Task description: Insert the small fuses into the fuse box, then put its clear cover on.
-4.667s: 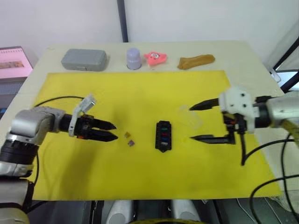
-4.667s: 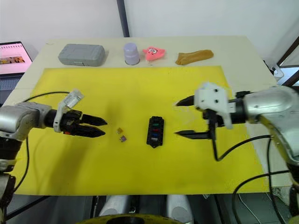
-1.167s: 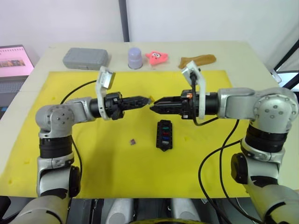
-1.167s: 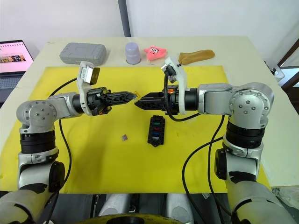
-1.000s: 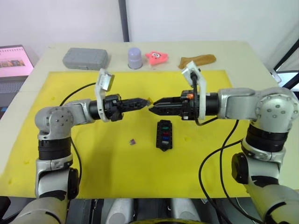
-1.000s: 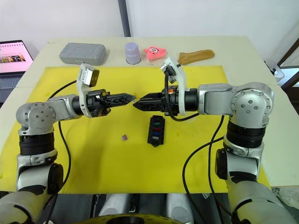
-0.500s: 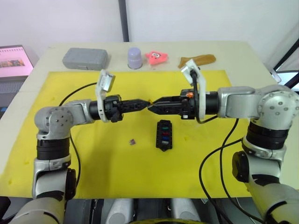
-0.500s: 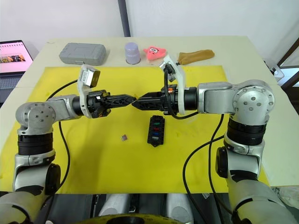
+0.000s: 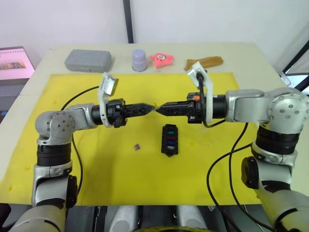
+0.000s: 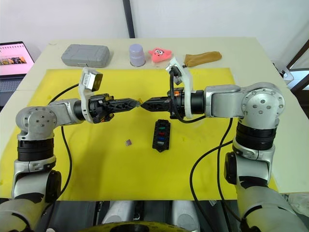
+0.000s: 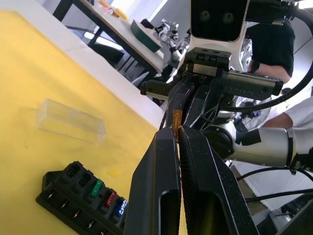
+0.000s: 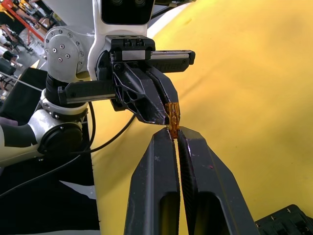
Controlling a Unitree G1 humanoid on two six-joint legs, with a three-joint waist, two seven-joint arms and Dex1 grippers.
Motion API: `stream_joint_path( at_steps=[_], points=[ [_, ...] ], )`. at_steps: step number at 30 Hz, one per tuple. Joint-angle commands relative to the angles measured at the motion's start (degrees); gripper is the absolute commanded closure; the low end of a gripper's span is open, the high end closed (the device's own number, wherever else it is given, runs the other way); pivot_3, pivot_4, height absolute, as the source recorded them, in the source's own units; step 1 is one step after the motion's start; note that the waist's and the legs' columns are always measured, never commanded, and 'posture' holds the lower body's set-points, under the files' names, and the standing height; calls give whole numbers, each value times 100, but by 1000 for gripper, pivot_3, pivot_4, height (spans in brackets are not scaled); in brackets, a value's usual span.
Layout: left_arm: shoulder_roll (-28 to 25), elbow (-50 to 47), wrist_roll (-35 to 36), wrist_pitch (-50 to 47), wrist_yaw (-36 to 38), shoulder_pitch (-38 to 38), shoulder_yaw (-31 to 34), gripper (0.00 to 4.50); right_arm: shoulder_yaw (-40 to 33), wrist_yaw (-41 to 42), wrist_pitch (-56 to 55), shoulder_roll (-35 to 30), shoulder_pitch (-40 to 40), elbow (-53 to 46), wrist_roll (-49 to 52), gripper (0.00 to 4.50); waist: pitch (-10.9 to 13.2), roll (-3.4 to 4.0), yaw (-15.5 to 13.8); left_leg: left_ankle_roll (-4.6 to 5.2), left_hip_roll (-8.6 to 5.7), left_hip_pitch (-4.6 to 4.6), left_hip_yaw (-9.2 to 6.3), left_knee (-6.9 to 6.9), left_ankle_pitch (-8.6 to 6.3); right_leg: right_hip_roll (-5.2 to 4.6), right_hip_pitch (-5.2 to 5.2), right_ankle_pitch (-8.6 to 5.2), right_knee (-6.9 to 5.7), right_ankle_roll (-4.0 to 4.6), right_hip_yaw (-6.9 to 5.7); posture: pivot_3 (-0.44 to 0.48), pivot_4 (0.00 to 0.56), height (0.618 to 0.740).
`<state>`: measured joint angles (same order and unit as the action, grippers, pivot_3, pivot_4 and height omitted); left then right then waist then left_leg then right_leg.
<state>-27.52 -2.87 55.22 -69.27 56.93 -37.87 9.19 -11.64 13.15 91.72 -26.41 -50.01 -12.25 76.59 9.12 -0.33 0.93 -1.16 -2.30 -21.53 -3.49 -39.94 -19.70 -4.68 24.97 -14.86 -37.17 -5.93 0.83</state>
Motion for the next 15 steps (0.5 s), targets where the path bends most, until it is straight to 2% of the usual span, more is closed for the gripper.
stream_joint_path(
  at_steps=[1, 7, 10, 12, 15],
  points=[
    [-109, -95, -37, 161, 6, 25, -91, 4500, 25, 29, -90, -38, -182, -126, 248, 4477, 0, 0, 2, 0, 0, 0, 0, 0, 0, 0, 0, 0, 0, 0, 0, 0, 150, 740],
    [-243, -119, -181, 477, 146, 39, -309, 4500, 70, -2, -70, -88, -228, -75, 313, 4477, 0, 1, -2, 0, 0, 0, 0, 1, 0, -1, 0, 0, 2, 0, 1, 0, 150, 740],
    [-386, -162, -369, 741, 310, 62, -487, 3485, 149, 26, -65, -219, -254, -131, 239, 4500, 1, 1, 1, 0, 0, 0, 0, 2, 0, -1, 0, 0, 4, 0, 1, 0, 150, 740],
    [-486, -170, -470, 872, 411, 66, -592, 2602, 263, 107, -51, -358, -288, -196, 155, 4500, 2, 3, 2, 0, 0, 0, 0, 3, 0, 0, 1, 0, 4, 0, 2, 0, 150, 740],
    [-871, -216, -791, 1186, 821, 87, -899, 1010, 586, 409, -92, -778, -407, -360, -182, 4500, 3, 3, 1, 0, 1, -2, 1, 5, 0, 0, 2, 0, 7, 0, 1, 0, 150, 740]
  ],
)
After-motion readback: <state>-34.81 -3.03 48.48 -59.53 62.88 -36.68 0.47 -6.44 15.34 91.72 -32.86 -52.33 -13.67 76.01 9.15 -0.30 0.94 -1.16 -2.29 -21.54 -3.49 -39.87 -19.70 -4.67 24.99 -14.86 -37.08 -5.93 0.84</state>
